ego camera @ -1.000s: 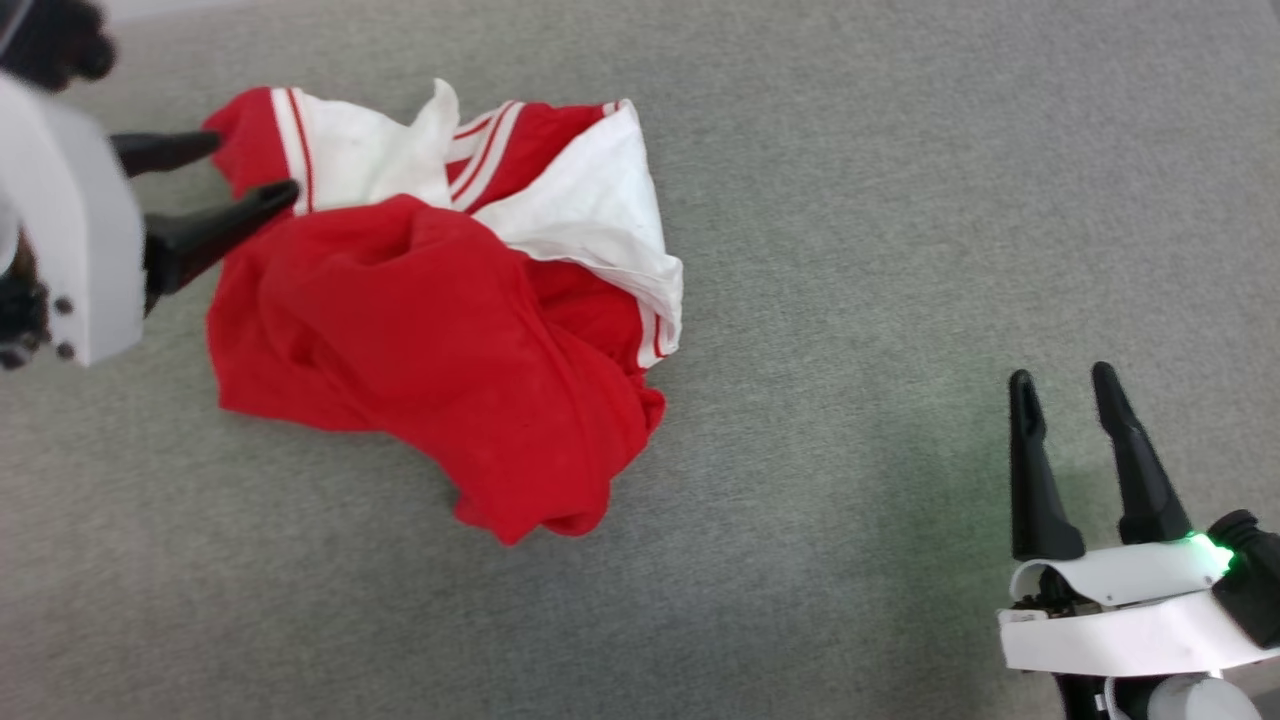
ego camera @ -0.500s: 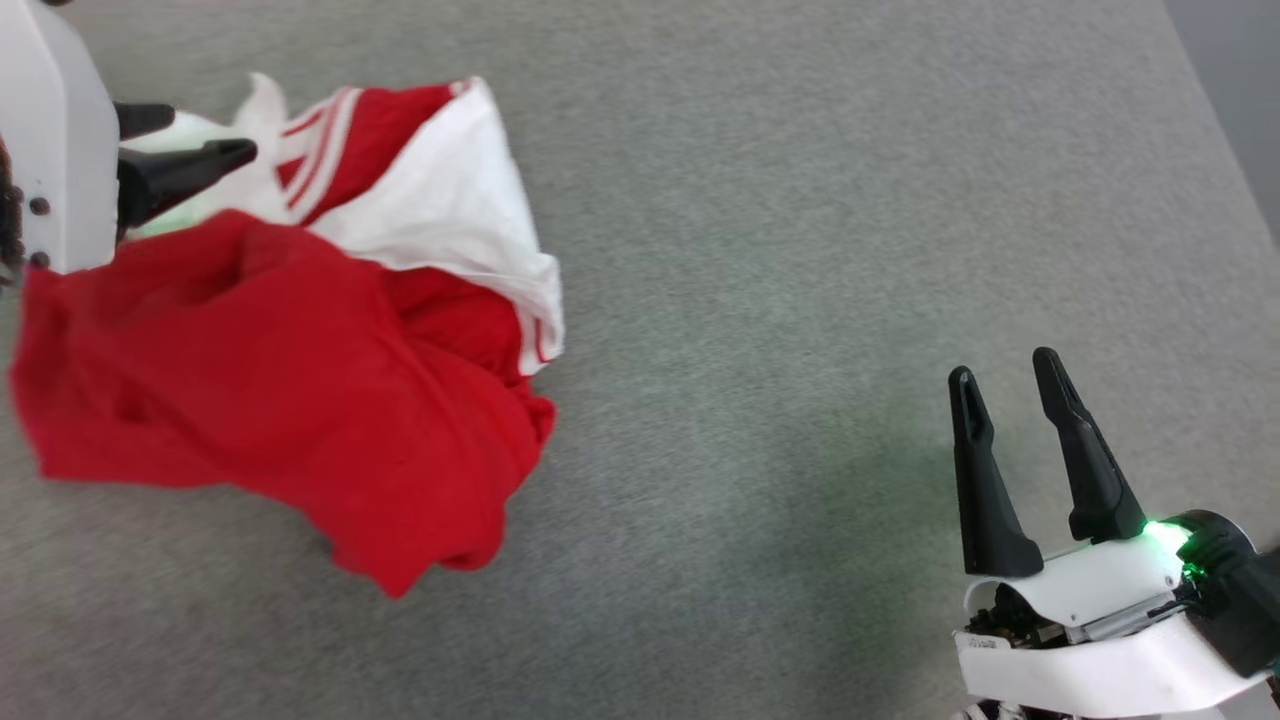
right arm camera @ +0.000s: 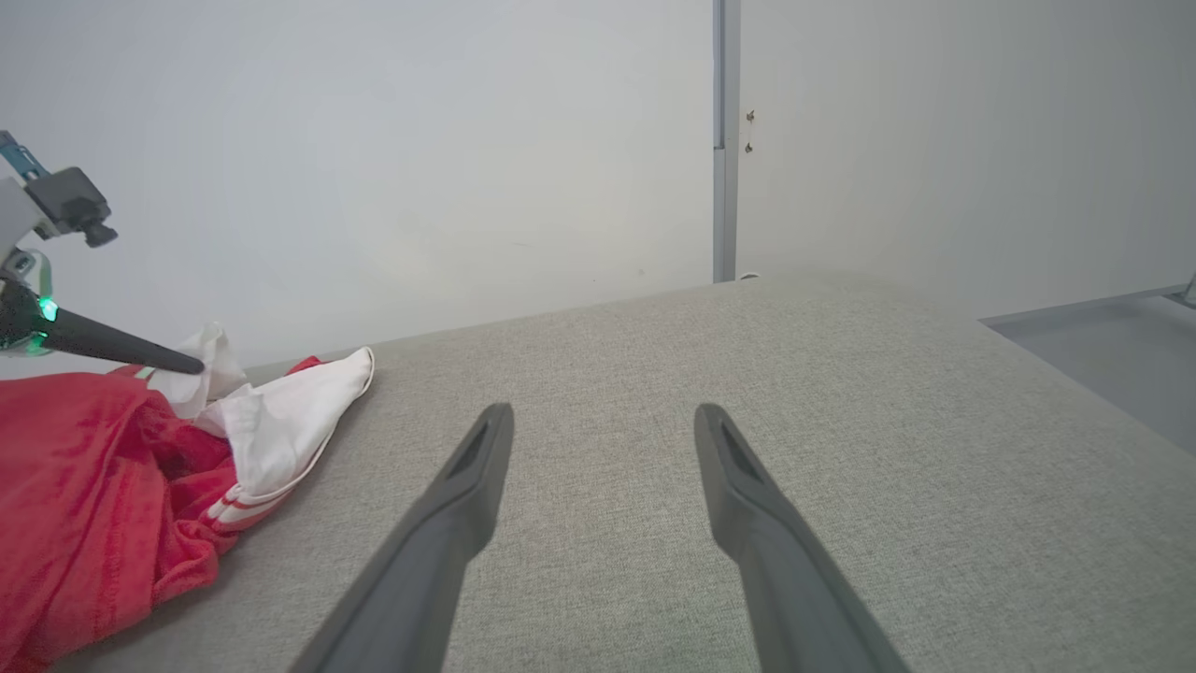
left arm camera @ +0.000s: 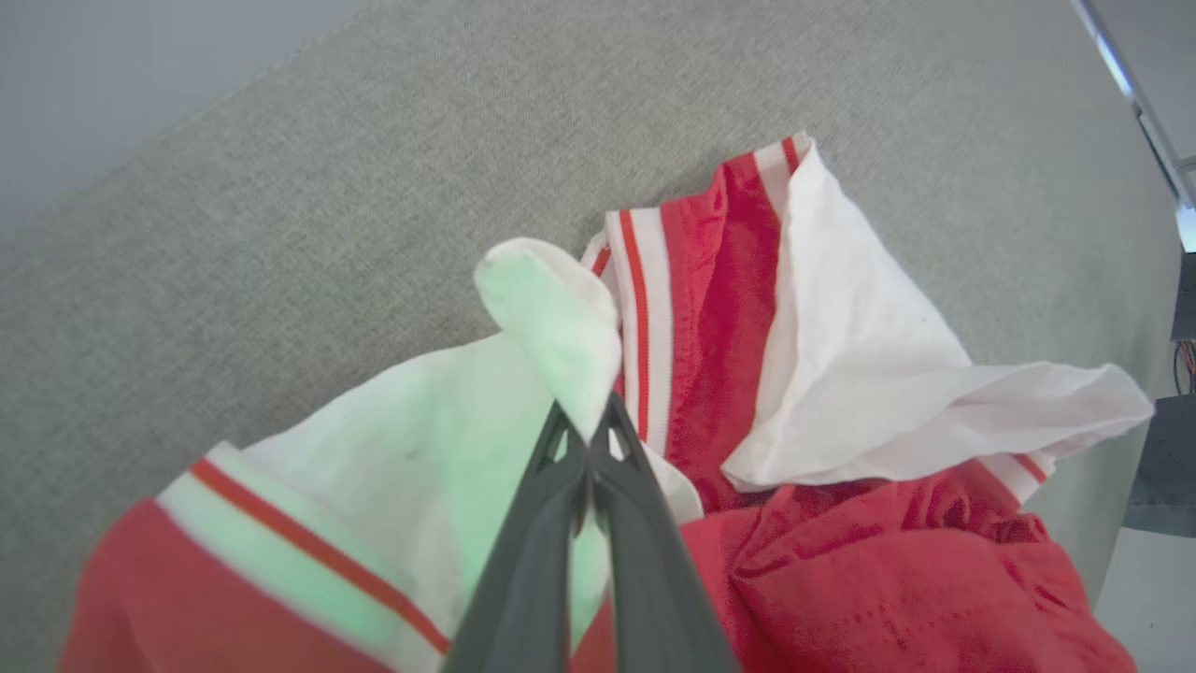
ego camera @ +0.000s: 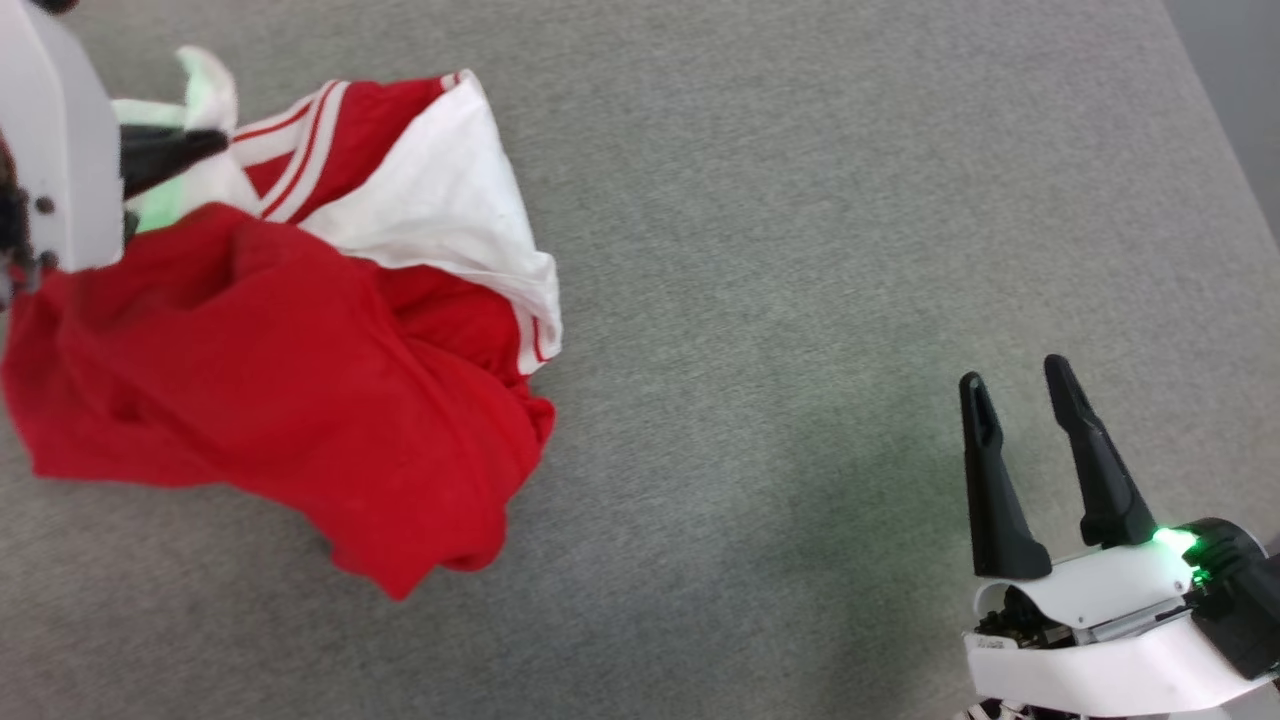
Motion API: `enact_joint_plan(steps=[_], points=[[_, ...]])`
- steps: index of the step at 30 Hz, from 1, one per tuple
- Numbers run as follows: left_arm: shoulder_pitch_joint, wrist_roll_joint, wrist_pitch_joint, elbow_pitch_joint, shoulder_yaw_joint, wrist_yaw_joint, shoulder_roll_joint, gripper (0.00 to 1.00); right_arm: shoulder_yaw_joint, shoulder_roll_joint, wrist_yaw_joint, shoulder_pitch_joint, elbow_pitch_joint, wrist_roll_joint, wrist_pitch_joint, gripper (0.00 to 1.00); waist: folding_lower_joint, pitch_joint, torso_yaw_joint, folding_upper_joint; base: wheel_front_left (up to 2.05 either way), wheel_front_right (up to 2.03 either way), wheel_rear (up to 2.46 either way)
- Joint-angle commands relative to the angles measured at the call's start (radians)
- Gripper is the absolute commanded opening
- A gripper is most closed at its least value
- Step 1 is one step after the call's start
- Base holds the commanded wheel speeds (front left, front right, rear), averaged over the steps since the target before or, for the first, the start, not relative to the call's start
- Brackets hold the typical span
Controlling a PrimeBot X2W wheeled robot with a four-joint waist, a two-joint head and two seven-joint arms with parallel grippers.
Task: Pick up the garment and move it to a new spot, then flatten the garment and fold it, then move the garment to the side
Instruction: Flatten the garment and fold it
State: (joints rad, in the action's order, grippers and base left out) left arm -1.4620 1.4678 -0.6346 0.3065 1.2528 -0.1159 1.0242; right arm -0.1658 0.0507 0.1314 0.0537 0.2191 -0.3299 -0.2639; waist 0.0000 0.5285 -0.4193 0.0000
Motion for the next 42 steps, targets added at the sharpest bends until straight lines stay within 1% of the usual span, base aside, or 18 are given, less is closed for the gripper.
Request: enact_joint_plan(steps=[1,4,7,9,15,19,20,21,22,24,25,29,30,32,33,35,38,42], points=[[-0.004,0.017,0.018,0.003,-0.013,-0.009,-0.015,0.0,0.013,-0.001,-0.001,0.013,-0.006,0.012,-0.001,1.0,0.0,-0.016,0.032,0.0,0.0,0.0,0.0],[-0.002,0.047,0.045,-0.002,-0.035,-0.012,-0.024,0.0,0.033,0.0,-0.001,0.018,-0.02,0.022,-0.001,1.0,0.0,-0.038,0.079,0.0,0.0,0.0,0.0],[0.007,0.084,0.073,-0.016,-0.061,-0.015,0.0,0.0,0.049,0.0,-0.001,0.026,-0.038,0.038,-0.001,1.0,0.0,-0.062,0.128,0.0,0.0,0.0,0.0],[0.025,0.106,0.091,-0.037,-0.073,-0.016,0.028,0.0,0.056,0.0,-0.001,0.035,-0.05,0.049,-0.001,1.0,0.0,-0.078,0.158,0.0,0.0,0.0,0.0],[0.12,0.151,0.145,-0.083,-0.081,-0.016,0.152,0.0,0.059,0.0,-0.001,0.067,-0.079,0.085,-0.001,1.0,0.0,-0.095,0.225,0.0,0.0,0.0,0.0],[0.195,0.152,0.206,-0.082,-0.078,-0.016,0.221,0.0,0.054,0.0,-0.001,0.079,-0.085,0.097,-0.001,1.0,0.0,-0.084,0.24,0.0,0.0,0.0,0.0],[0.195,0.152,0.206,-0.082,-0.078,-0.016,0.221,0.0,0.054,0.0,-0.001,0.079,-0.085,0.097,-0.001,1.0,0.0,-0.084,0.24,0.0,0.0,0.0,0.0],[0.23,0.119,0.245,-0.081,-0.065,-0.016,0.247,0.0,0.056,0.0,-0.001,0.081,-0.085,0.105,-0.001,1.0,0.0,-0.076,0.243,0.0,0.0,0.0,0.0],[0.23,0.119,0.245,-0.081,-0.065,-0.016,0.247,0.0,0.056,0.0,-0.001,0.081,-0.085,0.105,-0.001,1.0,0.0,-0.076,0.243,0.0,0.0,0.0,0.0],[0.261,0.094,0.294,-0.063,-0.055,-0.016,0.264,0.0,0.063,0.0,-0.001,0.076,-0.081,0.112,-0.001,1.0,0.0,-0.069,0.243,0.0,0.0,0.0,0.0],[0.291,0.098,0.342,-0.039,-0.05,-0.016,0.265,0.0,0.068,0.0,-0.001,0.067,-0.075,0.117,-0.001,1.0,0.0,-0.063,0.242,0.0,0.0,0.0,0.0],[0.343,0.05,0.41,0.02,-0.028,-0.014,0.258,0.0,0.07,0.0,-0.001,0.056,-0.065,0.122,-0.001,1.0,0.0,-0.059,0.238,0.0,0.0,0.0,0.0],[0.354,0.05,0.426,0.044,-0.023,-0.014,0.252,0.06,0.07,0.0,-0.001,0.054,-0.065,0.124,-0.001,1.0,0.0,-0.06,0.238,0.0,0.0,0.0,0.0],[0.368,0.02,0.458,0.097,-0.016,-0.014,0.241,0.5,0.07,0.0,-0.001,0.052,-0.064,0.135,-0.001,1.0,0.0,-0.063,0.237,0.0,0.0,0.0,0.0],[0.376,0.016,0.472,0.113,-0.012,-0.014,0.228,1.0,0.071,0.0,-0.001,0.051,-0.063,0.141,-0.001,1.0,0.0,-0.068,0.24,0.0,0.0,0.0,0.0],[0.382,0.028,0.501,0.134,-0.011,-0.014,0.206,1.0,0.073,-0.001,-0.001,0.05,-0.063,0.153,-0.001,1.0,0.0,-0.078,0.247,0.0,0.0,0.0,0.0],[0.381,0.035,0.543,0.136,-0.017,-0.014,0.195,1.0,0.069,-0.001,-0.001,0.055,-0.067,0.172,-0.001,1.0,0.0,-0.09,0.259,0.0,0.0,0.0,0.0],[0.403,0.041,0.694,0.103,-0.037,-0.014,0.183,1.0,0.056,0.0,-0.001,0.074,-0.091,0.215,0.0,1.0,0.0,-0.123,0.292,0.0,0.0,0.0,0.0]])
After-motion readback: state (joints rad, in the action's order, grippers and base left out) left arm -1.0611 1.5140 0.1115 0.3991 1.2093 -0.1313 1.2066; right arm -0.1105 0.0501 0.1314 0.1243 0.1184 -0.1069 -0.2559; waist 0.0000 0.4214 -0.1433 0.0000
